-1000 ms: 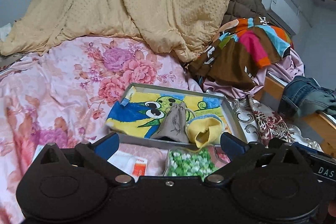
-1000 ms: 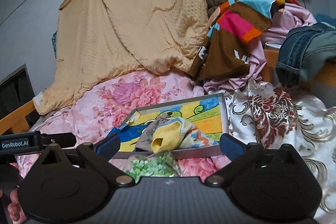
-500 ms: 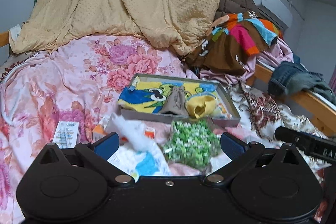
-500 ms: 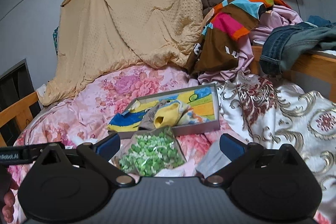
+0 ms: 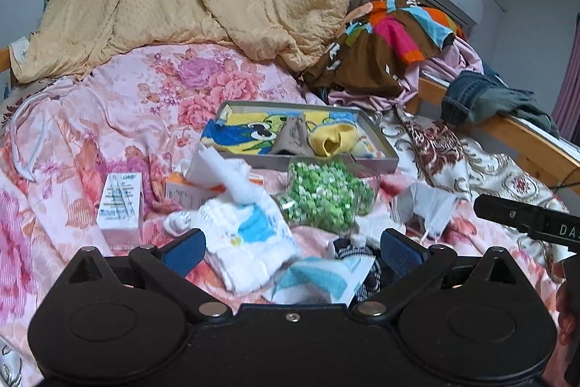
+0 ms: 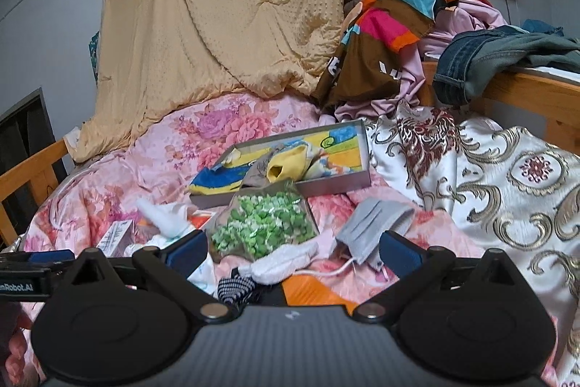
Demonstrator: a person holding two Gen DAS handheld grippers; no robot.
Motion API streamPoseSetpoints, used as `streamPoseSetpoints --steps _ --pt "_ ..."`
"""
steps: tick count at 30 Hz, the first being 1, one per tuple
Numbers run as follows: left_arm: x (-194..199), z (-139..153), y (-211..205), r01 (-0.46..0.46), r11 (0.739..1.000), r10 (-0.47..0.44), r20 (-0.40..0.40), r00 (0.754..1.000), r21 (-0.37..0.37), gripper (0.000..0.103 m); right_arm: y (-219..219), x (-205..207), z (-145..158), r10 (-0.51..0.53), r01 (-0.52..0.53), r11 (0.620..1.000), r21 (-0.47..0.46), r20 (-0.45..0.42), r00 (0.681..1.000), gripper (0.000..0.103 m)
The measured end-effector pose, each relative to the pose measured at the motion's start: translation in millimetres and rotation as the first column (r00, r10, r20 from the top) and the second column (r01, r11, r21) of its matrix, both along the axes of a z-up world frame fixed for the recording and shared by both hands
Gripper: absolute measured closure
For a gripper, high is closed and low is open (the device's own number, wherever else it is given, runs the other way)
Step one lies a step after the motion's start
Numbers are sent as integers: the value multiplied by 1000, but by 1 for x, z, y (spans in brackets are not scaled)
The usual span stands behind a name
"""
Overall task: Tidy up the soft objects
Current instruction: 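Grasp the grey cloth with the left gripper while the right gripper grasps the striped sock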
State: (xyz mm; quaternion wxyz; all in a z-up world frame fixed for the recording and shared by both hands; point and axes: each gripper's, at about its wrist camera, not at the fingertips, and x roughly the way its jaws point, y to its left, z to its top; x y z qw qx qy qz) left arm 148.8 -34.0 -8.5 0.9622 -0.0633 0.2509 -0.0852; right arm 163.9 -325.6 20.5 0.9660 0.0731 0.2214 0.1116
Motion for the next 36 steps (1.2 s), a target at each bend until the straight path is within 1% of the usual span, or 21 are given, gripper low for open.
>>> streamPoseSetpoints --steps 3,10,14,19,27,33,36 --pt "-2 -6 4 19 1000 -19 -17 1000 12 1 3 -5 -2 12 -12 1000 -9 -15 1000 0" --pt "-4 -26 10 67 997 -65 -73 995 30 1 13 -3 -9 36 -39 997 -62 -48 998 0" --pt "-4 -37 7 108 994 -105 -105 989 24 1 16 3 -14 35 -43 996 -82 -100 994 0" --pt "-5 -46 -6 179 984 -176 -133 975 11 1 17 8 -20 58 -69 995 -70 -146 988 0" --pt "-2 -61 -27 278 960 -267 -168 949 47 1 23 20 -30 108 -123 991 -55 -221 969 0" --pt "8 -67 -31 304 952 -292 -184 938 37 1 25 32 -40 145 -153 988 -5 -289 946 0" --pt "12 -68 -34 314 947 -298 -187 936 62 1 31 37 -42 163 -177 984 -24 -282 945 1"
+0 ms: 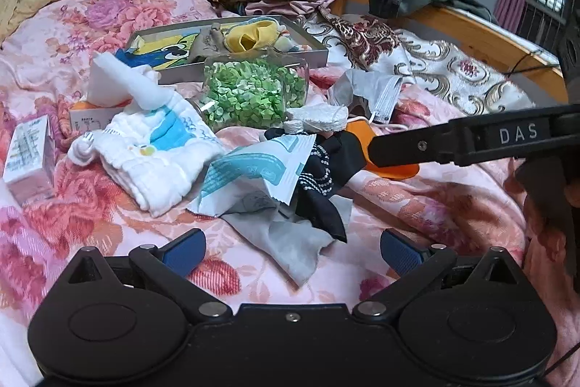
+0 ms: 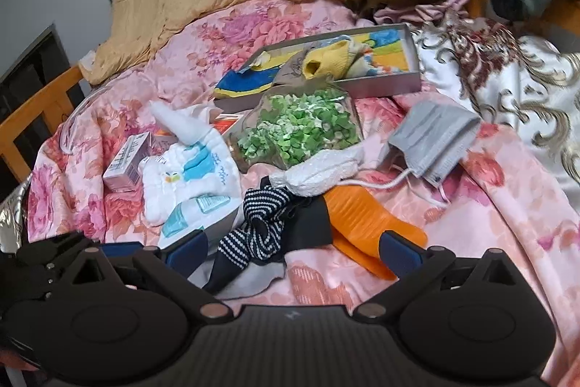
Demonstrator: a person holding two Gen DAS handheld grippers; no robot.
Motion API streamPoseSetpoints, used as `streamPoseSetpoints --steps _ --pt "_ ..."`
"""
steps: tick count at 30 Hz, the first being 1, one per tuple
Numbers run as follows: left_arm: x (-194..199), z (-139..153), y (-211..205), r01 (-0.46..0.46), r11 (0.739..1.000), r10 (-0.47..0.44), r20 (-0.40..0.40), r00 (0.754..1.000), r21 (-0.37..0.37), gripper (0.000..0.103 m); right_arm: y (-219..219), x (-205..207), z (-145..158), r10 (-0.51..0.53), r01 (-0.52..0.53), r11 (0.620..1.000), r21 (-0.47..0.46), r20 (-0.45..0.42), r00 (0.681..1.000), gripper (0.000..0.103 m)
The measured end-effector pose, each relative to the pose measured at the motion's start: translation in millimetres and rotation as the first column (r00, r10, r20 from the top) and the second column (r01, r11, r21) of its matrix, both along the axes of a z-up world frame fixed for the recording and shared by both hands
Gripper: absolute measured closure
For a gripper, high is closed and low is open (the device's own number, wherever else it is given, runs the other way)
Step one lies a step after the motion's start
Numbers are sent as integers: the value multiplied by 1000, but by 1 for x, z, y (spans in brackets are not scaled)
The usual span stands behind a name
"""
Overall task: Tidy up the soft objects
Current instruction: 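Grasp the grey cloth with the left gripper while the right gripper grasps the striped sock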
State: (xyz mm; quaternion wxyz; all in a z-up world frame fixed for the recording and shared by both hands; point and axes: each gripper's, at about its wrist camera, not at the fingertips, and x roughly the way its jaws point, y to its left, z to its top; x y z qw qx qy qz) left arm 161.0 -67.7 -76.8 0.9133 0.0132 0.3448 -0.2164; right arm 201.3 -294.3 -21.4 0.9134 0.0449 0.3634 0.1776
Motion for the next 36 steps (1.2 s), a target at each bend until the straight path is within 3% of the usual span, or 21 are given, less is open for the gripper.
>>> streamPoseSetpoints --steps 3,6,14,17,28,31,36 --pt "4 -2 -4 14 999 -15 11 1000 37 4 10 7 -1 45 -45 998 -33 16 999 2" --pt "9 -5 -2 24 999 -24 -4 1000 22 10 21 12 -2 111 -106 990 -87 51 993 7" --pt "12 -14 2 31 1000 -31 -8 999 -1 32 44 22 -14 295 -263 933 -246 104 950 26" --pt "13 -15 2 40 999 -40 -17 999 -9 41 48 19 -16 329 -295 919 -261 97 940 29" --pt "19 -21 2 16 1000 -14 -60 998 27 59 62 26 -31 361 -307 881 -359 93 928 36" --pt "21 -22 2 -3 1000 5 -67 998 27 66 66 26 -34 374 -314 870 -381 95 922 44" --pt "22 -20 2 -39 999 41 -80 996 23 84 70 24 -37 393 -322 853 -410 100 914 70"
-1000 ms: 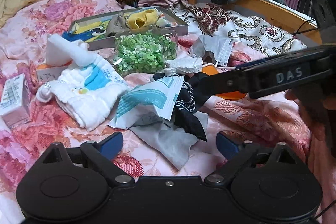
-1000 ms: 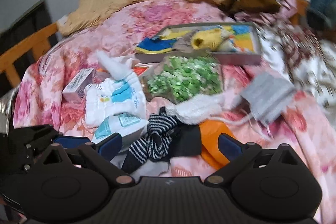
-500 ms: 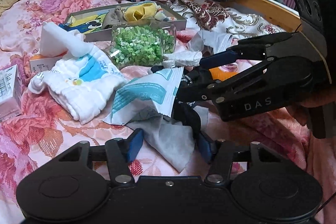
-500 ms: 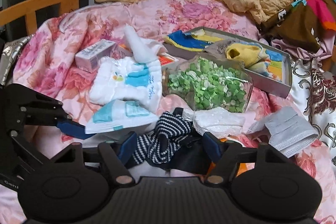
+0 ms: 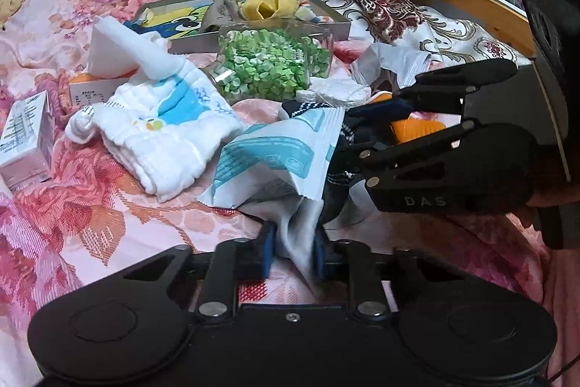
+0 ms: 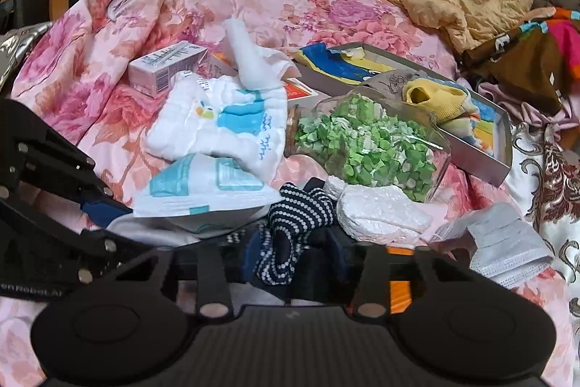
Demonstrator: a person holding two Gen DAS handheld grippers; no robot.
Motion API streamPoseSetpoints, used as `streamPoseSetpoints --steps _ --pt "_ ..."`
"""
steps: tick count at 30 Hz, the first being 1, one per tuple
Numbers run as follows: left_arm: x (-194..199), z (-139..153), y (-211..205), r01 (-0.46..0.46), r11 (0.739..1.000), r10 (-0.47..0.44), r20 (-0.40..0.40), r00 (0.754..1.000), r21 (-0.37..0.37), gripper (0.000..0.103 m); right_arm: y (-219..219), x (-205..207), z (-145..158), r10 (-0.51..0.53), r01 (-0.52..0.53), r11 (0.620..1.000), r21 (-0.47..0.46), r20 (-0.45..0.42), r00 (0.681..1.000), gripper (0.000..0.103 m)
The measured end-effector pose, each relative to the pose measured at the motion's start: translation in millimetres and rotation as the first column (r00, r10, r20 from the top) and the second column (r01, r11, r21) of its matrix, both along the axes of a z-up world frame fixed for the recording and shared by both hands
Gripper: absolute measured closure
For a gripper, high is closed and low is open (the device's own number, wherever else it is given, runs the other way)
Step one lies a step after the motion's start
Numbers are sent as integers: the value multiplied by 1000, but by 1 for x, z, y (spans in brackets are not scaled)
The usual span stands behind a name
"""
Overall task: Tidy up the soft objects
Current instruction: 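Grasp the grey cloth with the left gripper while the right gripper grasps the striped sock, then carry the grey cloth and striped sock to the tray with both grippers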
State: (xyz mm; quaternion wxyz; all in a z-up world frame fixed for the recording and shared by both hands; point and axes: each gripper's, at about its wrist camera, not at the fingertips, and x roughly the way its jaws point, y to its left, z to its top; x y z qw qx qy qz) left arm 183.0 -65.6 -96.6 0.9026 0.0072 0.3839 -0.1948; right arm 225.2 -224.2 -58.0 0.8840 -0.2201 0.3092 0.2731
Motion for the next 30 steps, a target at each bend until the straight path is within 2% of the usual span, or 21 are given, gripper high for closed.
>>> streamPoseSetpoints --steps 6,9,19,30 --pt "-5 3 -6 13 1000 -13 15 1000 2 93 1 -1 -2 -2 2 1000 -28 9 1000 91" --pt "-7 5 -6 8 1000 -8 22 1000 -4 95 -1 0 -2 -11 11 1000 -25 5 1000 95" --pt "-13 16 4 -56 993 59 30 998 -108 97 -14 -3 16 -69 63 996 69 83 994 98" --pt "-30 37 5 -61 989 72 75 995 -134 97 -26 -15 39 -111 76 980 181 191 975 98"
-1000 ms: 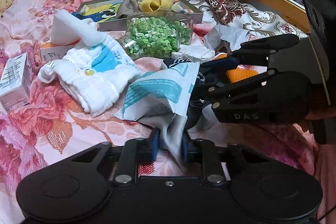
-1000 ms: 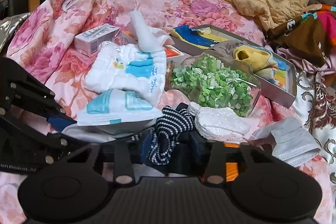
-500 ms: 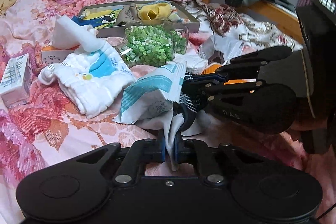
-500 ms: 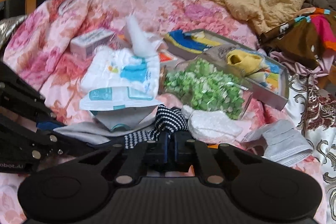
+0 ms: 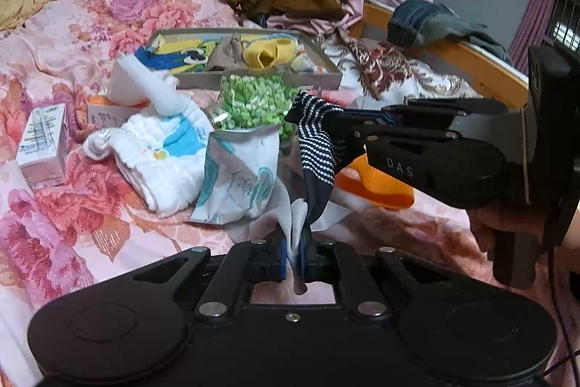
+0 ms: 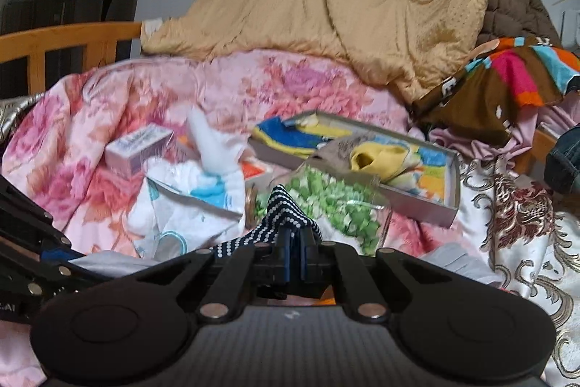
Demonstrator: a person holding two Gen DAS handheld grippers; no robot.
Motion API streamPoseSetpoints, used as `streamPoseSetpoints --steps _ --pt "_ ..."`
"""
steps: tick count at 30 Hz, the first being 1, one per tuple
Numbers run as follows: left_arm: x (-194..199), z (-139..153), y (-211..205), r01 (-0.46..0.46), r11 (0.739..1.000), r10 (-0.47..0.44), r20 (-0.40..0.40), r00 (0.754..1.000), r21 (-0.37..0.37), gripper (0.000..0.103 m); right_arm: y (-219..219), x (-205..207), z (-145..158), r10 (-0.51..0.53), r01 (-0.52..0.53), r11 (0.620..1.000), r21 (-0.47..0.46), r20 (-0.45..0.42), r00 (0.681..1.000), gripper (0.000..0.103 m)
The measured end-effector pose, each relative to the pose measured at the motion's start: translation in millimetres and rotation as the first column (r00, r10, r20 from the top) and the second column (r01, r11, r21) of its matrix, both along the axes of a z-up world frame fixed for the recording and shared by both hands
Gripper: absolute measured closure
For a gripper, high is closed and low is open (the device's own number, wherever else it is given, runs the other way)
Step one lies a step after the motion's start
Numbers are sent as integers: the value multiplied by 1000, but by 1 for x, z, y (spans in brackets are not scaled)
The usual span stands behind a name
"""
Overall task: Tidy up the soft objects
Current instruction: 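Carry the grey cloth and striped sock to the tray with both grippers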
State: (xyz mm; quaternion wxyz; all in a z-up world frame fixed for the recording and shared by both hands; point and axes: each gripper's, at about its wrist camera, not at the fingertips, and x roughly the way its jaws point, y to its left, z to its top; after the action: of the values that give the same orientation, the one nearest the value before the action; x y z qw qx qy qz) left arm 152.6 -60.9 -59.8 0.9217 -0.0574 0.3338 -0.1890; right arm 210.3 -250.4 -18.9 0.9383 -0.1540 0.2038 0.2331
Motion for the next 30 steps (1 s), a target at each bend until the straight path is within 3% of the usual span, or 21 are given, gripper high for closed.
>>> streamPoseSetpoints --steps 10,17,30 --pt "-9 13 5 -32 999 33 23 999 -35 97 -24 5 14 -130 126 989 83 43 991 98" --pt "-11 21 -1 -14 999 16 45 999 -42 97 -32 0 20 -144 137 984 113 57 988 98" --pt "17 79 -12 -24 998 32 168 985 -51 97 -52 -2 43 -175 150 963 226 98 980 98"
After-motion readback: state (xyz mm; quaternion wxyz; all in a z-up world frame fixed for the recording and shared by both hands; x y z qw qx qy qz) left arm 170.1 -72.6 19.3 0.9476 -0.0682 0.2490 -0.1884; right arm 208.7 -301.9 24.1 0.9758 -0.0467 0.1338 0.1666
